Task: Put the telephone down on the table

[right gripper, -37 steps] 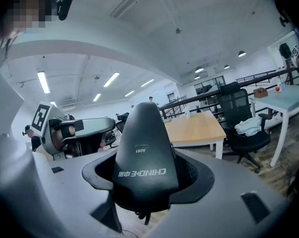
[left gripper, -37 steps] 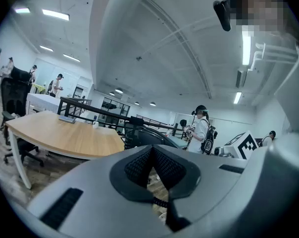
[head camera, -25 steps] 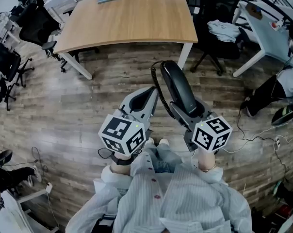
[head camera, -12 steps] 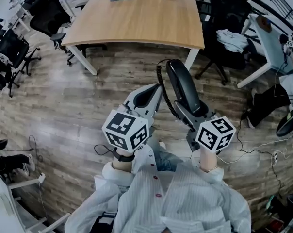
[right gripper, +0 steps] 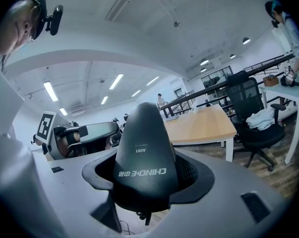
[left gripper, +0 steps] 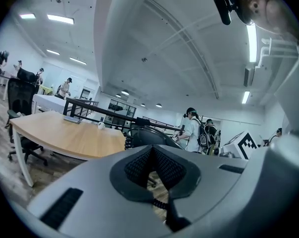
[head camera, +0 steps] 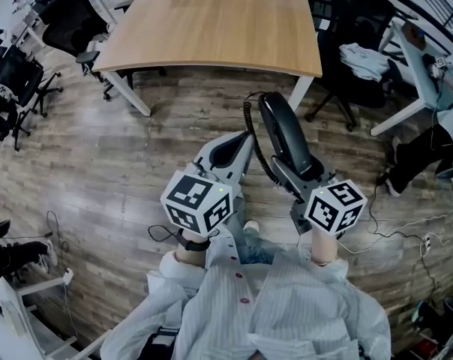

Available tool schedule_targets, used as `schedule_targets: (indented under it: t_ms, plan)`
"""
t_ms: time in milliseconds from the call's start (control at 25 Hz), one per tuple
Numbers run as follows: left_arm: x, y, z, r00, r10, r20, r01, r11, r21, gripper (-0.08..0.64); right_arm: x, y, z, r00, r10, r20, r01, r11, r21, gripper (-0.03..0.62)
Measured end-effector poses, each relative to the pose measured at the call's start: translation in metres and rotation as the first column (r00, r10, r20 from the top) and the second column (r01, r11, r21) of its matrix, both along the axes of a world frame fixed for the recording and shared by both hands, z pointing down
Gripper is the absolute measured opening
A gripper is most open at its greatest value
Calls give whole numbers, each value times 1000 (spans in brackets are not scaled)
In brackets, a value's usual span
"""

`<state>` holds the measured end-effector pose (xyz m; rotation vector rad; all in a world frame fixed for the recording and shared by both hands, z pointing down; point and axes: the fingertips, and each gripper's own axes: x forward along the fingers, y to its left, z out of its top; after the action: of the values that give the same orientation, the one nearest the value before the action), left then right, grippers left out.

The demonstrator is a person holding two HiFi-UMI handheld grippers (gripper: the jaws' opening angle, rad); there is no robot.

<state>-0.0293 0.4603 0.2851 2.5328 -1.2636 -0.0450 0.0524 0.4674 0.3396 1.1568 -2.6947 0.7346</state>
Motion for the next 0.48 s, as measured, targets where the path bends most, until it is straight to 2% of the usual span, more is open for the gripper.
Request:
schedule_targets:
  t_ms: [480]
  plan:
    - [-39,-148,-6,999,48,7,-48,999,8,9,-38,-140,1,999,54,2,-54,999,-9,307]
